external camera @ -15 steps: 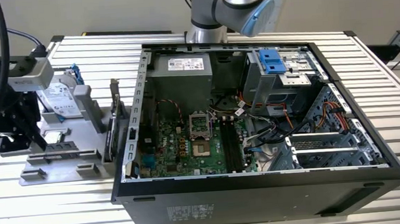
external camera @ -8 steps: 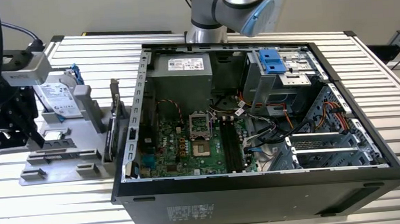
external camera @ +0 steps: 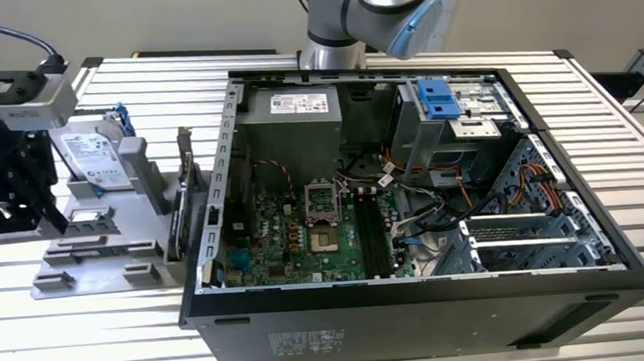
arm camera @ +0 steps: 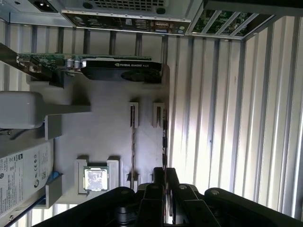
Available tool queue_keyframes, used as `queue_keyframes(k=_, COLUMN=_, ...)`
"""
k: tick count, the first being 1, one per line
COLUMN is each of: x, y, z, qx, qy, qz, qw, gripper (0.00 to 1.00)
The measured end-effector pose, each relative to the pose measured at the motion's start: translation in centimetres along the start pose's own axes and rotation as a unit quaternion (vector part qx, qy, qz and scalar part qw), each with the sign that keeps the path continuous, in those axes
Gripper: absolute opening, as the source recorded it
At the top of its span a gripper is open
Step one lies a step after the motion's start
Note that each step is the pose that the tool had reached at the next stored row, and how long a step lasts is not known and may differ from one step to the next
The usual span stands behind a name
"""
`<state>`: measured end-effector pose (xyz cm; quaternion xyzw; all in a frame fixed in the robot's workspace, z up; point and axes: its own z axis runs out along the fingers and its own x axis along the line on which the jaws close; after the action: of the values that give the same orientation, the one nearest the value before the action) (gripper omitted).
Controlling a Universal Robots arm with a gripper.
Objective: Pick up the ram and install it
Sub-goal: 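Pick up the ram and move it above insertion slot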
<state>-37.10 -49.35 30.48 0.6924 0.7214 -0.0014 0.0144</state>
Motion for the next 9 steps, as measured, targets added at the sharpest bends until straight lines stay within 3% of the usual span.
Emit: queue_keyframes(k=9, x=-0.03, y=0.02, z=-1.09, qx=0.0000, qy=0.0000, qz=0.000, qw=1.0000, gripper=0.00)
